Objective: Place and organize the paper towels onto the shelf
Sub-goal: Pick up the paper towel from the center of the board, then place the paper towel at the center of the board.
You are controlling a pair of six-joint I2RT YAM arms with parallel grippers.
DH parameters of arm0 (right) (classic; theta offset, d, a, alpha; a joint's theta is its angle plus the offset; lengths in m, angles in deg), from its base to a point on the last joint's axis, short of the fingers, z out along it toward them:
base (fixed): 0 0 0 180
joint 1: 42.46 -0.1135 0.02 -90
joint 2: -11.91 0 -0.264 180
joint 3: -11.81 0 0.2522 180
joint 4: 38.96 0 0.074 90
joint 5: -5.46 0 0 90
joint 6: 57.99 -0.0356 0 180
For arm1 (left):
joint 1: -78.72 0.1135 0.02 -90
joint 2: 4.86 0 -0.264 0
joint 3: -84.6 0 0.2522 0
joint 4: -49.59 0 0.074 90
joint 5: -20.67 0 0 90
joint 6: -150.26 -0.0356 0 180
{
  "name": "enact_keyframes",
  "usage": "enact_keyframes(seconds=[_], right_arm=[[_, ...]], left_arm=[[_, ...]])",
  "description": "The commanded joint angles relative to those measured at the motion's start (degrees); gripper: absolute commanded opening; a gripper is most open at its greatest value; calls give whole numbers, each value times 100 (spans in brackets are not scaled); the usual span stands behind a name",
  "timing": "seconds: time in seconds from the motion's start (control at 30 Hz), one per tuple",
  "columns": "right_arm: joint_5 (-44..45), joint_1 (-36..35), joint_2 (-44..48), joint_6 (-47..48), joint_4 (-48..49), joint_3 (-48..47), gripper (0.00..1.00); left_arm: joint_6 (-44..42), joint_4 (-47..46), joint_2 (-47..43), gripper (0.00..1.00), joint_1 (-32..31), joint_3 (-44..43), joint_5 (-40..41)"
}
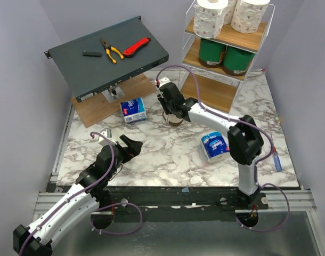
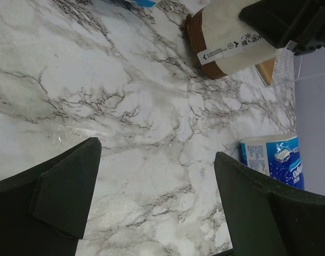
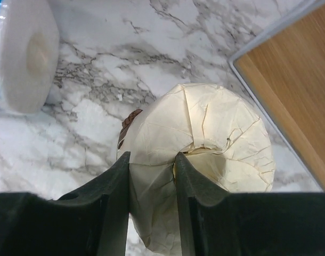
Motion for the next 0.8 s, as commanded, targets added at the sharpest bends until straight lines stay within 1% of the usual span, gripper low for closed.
enact_keyframes(seconds=[0.0,0.1,0.27,0.53,0.6,0.7,0.77], right_arm=[[412,-107,875,-540,-405,422,32],[451,-103,1223,-864,-645,813,32],[377,-138,1724,-1180,-755,1472,32],[264,-151,1844,-1328,-1225,1648,36],[240,-149,1852,-1386,-1382,1593,40],[193,-148,1898,-1477,-1710,1474,56],[163,-151,2009,-1488,-1805,1472,61]], left_arm=[[76,-216,96,90,24,20,-206],[111,-319,210,90,16,16,-287],[68,-577,490,89,0,-44,-417],[10,-712,955,89,-105,-270,-441],[13,-730,1030,89,-147,-295,-390],[-13,-707,1109,89,-208,-361,-282],[-34,-720,1139,89,-232,-391,-269]])
